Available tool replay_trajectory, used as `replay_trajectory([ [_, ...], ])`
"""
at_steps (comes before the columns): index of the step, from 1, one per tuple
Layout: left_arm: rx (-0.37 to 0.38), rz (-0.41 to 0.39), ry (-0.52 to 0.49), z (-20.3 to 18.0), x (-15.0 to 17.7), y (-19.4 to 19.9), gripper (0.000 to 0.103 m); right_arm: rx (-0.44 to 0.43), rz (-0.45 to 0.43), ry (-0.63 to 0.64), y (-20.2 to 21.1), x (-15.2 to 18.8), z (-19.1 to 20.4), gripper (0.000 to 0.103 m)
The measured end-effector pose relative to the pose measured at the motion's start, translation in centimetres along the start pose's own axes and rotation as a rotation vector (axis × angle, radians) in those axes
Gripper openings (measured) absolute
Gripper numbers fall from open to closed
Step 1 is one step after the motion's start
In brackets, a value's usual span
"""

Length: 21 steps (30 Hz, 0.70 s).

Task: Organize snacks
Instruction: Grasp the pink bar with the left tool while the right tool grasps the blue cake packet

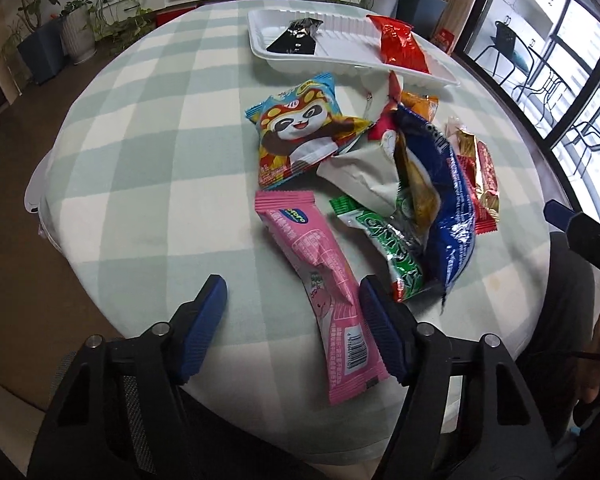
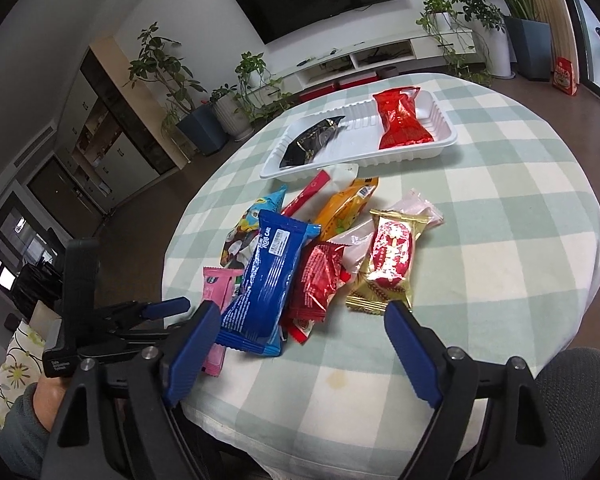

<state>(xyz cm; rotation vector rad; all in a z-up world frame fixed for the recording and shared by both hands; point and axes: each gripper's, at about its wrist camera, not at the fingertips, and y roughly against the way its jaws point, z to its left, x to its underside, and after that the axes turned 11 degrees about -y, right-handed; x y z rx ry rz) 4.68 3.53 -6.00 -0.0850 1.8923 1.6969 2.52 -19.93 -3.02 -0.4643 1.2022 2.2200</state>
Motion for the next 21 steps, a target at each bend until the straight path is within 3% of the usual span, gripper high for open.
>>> replay_trajectory([
  [9, -0.030, 0.027, -0.055, -0.1, -0.7, -1.5, 0.065, 0.003, 0.026, 0.014, -0.6, 0.6, 0.4, 0.085],
  [14, -0.032, 0.017, -0.058, 0.7, -0.4, -1.1, 0.037, 0.015, 0.029, 0.020, -0.7, 0.7, 0.5, 0.083],
  [21, -0.032, 0.015, -0.128, 0.3, -0.5, -1.0, 0.024, -0.017, 0.076, -0.019, -1.8, 0.9, 1.1, 0.075],
])
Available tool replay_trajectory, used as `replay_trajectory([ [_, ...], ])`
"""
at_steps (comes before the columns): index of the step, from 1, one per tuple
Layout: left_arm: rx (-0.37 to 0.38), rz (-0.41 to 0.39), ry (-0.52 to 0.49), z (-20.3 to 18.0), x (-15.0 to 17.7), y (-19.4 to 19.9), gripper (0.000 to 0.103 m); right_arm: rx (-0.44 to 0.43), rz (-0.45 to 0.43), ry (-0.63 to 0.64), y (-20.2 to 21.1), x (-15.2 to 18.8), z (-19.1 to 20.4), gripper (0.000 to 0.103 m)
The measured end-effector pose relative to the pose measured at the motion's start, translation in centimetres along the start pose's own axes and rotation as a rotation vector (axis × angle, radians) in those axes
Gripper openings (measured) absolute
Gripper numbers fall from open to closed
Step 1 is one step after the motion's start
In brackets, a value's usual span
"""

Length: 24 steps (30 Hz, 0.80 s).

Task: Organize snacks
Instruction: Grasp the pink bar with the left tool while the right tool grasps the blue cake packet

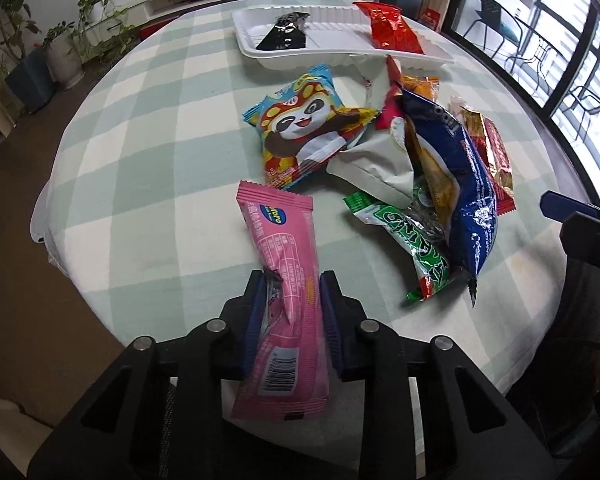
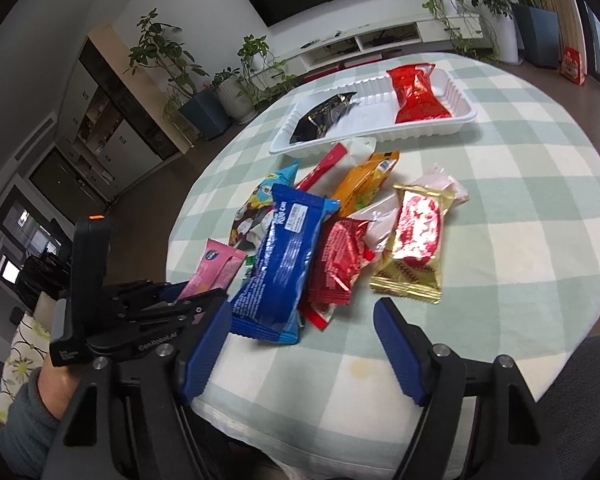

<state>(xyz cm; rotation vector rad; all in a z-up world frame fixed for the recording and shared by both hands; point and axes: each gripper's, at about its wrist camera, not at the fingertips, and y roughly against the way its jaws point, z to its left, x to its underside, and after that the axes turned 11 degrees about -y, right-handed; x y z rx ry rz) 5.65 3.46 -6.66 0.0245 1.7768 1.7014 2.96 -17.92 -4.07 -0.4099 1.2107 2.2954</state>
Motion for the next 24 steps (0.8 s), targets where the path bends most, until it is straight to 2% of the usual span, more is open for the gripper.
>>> replay_trajectory([
  [5, 0.039, -0.019, -0.006, 0.0, 0.5, 0.3, 0.023, -0.077, 0.060, -0.081, -1.3, -0.2, 0.6, 0.069],
  [7, 0.054, -0.027, 0.005, 0.2, 0.7, 0.4, 0.022, -0.091, 0.073, -0.093, -1.8, -0.4, 1.0, 0.060],
  [9, 0.062, -0.032, 0.009, 0.2, 0.9, 0.5, 0.022, -0.091, 0.087, -0.094, -2.5, -0.6, 1.4, 0.057],
  [15, 0.078, -0.046, 0.011, 0.2, 1.2, 0.6, 0.022, -0.061, 0.165, -0.177, -4.7, -1.1, 1.0, 0.056],
  [24, 0.081, -0.056, 0.005, 0.2, 1.4, 0.6, 0.022, -0.055, 0.188, -0.209, -6.5, -2.3, 1.0, 0.056],
])
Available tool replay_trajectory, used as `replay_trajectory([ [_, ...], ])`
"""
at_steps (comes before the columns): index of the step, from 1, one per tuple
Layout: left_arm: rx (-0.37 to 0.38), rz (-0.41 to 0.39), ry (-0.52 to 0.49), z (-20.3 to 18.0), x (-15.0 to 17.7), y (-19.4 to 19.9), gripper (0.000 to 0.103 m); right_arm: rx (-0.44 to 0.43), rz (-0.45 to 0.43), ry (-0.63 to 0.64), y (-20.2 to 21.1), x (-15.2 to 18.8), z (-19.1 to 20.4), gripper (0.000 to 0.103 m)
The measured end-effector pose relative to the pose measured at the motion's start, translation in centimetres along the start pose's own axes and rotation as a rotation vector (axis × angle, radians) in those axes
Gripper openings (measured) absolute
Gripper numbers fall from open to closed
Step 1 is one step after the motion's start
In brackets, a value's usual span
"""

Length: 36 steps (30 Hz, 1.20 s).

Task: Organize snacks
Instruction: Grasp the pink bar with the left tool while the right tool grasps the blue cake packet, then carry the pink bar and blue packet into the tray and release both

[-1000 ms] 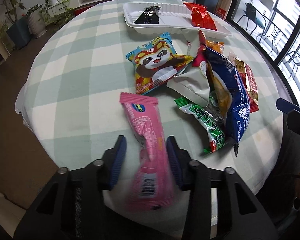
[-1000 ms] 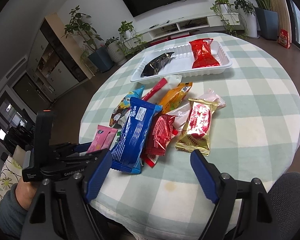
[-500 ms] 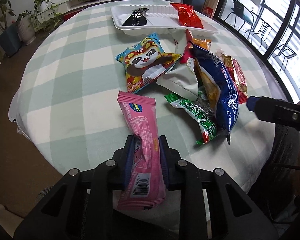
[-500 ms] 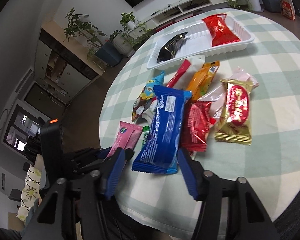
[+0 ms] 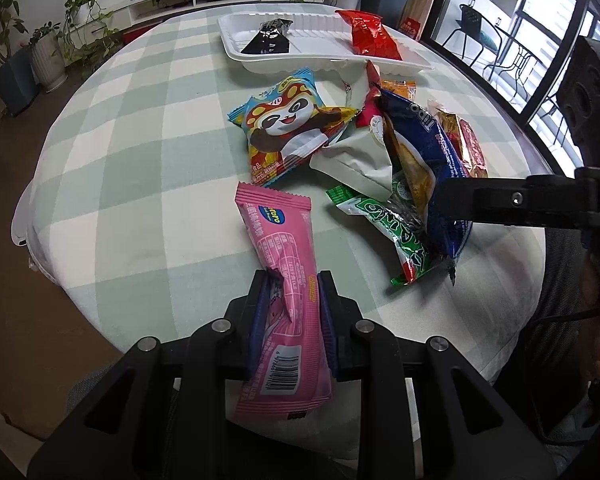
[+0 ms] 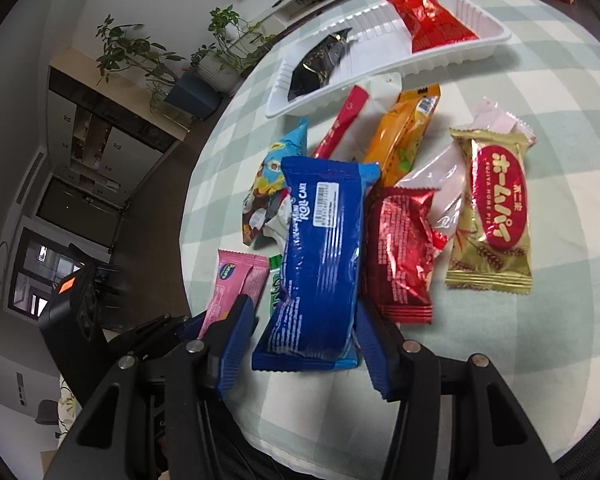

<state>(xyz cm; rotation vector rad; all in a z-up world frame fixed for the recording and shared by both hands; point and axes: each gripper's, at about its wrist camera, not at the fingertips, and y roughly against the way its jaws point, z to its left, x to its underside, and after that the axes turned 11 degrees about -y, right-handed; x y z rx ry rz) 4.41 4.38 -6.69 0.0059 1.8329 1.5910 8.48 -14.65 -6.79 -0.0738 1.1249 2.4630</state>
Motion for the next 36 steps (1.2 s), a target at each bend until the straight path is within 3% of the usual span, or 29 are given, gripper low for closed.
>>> replay_trajectory([
  [2, 0.003, -0.003, 0.003, 0.1, 0.1, 0.0, 0.022, -0.003, -0.001, 0.001, -0.1, 0.0, -0.2, 0.046],
  [7, 0.003, -0.008, 0.007, 0.1, 0.0, 0.0, 0.022, -0.008, -0.007, 0.036, 0.2, 0.3, 0.1, 0.033],
  [24, 0.016, -0.054, 0.039, 0.5, 0.5, 1.2, 0.021, -0.096, -0.078, 0.047, 3.0, 0.9, -0.5, 0.030],
  [36, 0.084, -0.107, 0.097, 1.4, 0.3, 2.8, 0.021, -0.123, -0.102, 0.024, 4.2, 1.1, -1.6, 0.030],
])
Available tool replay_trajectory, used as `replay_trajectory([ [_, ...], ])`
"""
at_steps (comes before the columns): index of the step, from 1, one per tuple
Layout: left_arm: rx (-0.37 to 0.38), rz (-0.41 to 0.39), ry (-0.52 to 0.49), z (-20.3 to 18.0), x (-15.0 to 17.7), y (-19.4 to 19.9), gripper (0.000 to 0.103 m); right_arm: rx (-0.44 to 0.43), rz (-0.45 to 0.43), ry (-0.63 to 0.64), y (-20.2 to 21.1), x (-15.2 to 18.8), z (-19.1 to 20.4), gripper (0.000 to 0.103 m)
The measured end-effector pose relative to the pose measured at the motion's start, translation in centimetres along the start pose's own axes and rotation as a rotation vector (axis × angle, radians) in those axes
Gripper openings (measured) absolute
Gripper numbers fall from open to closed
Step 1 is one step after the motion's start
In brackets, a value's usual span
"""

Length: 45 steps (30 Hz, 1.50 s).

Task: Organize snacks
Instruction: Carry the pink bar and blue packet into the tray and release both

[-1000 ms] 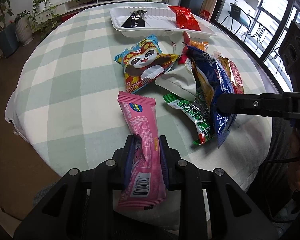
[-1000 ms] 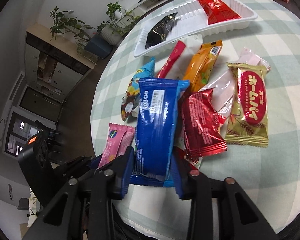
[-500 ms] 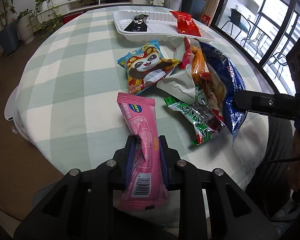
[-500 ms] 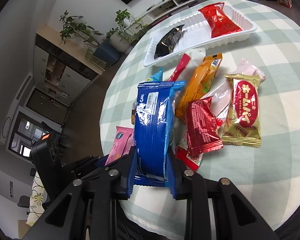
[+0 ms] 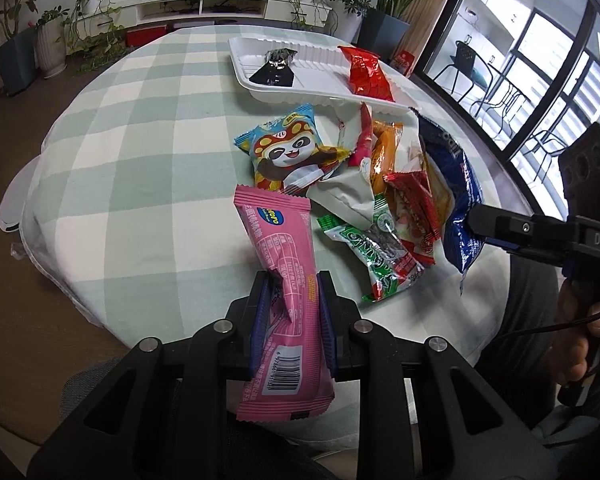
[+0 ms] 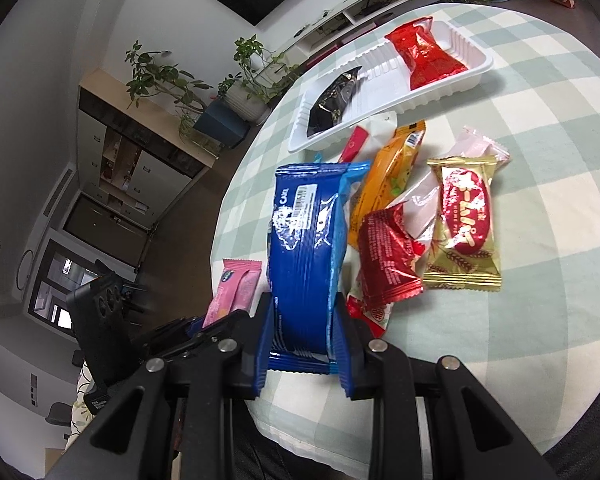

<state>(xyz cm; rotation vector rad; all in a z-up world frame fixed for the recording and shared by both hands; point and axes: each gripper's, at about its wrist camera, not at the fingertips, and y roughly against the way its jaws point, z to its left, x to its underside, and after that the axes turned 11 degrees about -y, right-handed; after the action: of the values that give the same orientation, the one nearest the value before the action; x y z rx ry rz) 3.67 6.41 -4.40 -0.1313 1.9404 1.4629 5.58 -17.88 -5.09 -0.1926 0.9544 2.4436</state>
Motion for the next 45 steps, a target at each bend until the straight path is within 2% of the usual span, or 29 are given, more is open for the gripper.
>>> replay_trajectory([
  [8, 0.057, -0.057, 0.049, 0.3, -1.0, 0.9, 0.021, -0.003, -0.032, -0.028, 1.5, -0.4, -0.8, 0.030],
  [15, 0.067, -0.115, 0.077, 1.9, -3.8, 2.1, 0.021, 0.009, -0.122, -0.073, 4.6, -2.6, -2.6, 0.030],
  [21, 0.059, -0.194, 0.092, 4.8, -8.7, 3.6, 0.021, 0.044, -0.238, -0.096, 8.8, -6.6, -4.3, 0.030],
  [26, 0.024, -0.251, 0.061, 6.7, -14.5, 4.4, 0.021, 0.081, -0.344, -0.055, 12.3, -10.8, -4.0, 0.030],
  [29, 0.028, -0.274, 0.046, 7.6, -18.2, 3.9, 0.021, 0.081, -0.371, -0.028, 12.9, -13.7, -3.4, 0.030],
  [33, 0.024, -0.286, 0.013, 7.8, -22.7, 2.4, 0.021, 0.075, -0.362, 0.028, 11.5, -17.1, -2.0, 0.030],
  [37, 0.043, -0.268, -0.003, 8.2, -26.4, -0.5, 0.021, 0.074, -0.311, 0.060, 8.4, -20.5, -0.6, 0.030],
  [45, 0.080, -0.180, -0.029, 7.8, -29.5, -7.8, 0.021, 0.098, -0.160, 0.111, 0.8, -24.2, 0.6, 0.030],
])
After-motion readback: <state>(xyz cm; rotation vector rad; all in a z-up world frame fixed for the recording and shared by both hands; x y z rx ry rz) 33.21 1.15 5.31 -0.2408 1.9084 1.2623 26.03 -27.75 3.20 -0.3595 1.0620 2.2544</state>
